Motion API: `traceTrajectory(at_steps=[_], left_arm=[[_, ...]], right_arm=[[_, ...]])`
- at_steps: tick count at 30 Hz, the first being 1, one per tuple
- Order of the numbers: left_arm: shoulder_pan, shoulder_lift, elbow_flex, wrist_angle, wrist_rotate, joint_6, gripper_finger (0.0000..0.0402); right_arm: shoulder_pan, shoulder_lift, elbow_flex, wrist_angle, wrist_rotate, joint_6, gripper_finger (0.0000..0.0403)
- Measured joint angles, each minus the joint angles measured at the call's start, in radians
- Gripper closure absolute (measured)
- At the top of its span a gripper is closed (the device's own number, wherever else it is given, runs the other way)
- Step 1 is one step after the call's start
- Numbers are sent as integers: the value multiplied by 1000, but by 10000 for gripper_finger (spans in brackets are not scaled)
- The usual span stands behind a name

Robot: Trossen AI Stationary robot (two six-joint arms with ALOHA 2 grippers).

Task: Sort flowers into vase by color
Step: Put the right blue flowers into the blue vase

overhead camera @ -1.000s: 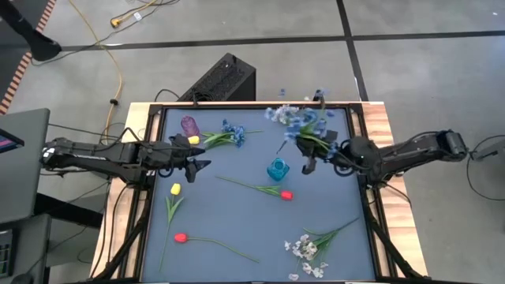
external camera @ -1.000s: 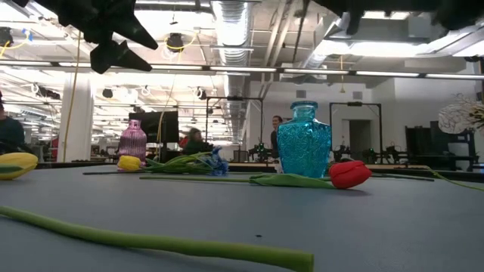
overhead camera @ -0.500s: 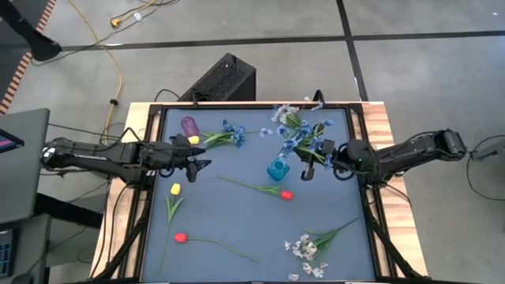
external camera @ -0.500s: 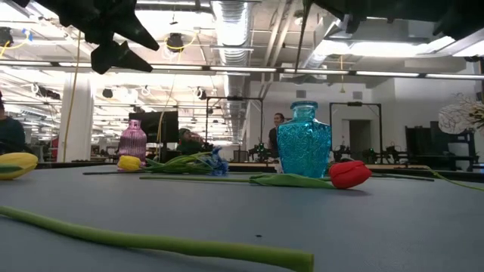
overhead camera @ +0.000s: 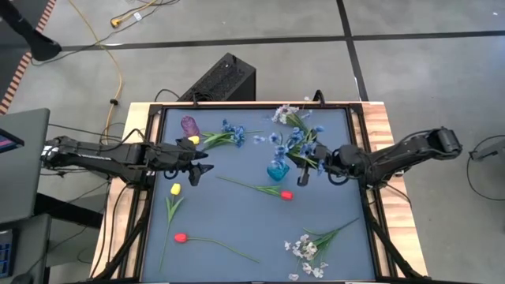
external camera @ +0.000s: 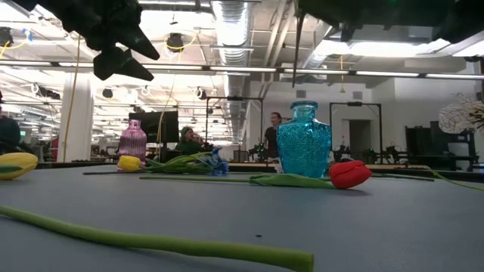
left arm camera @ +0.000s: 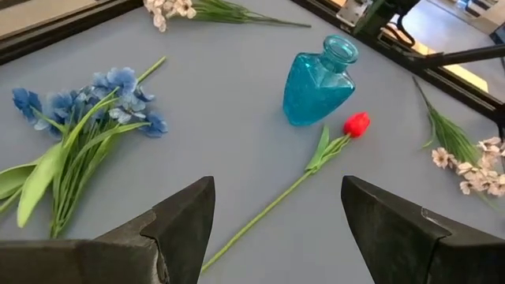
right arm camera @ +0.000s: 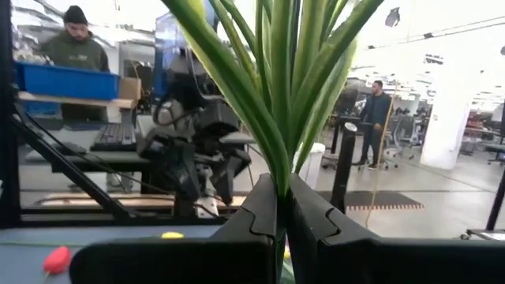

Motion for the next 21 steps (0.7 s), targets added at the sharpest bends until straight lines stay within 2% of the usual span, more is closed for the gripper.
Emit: traceTrajectory(at_steps=[9, 15, 21], left_arm=[[0, -42, 0, -10, -15, 35, 136], [0, -57, 0, -11, -49, 35, 136], [0, -57, 0, -10, -57, 34, 136]], right_arm=[[4, -58, 0, -102, 44, 24, 369], [16, -49, 0, -145, 47, 46, 369], [24, -49, 0, -172, 100, 63, 369]])
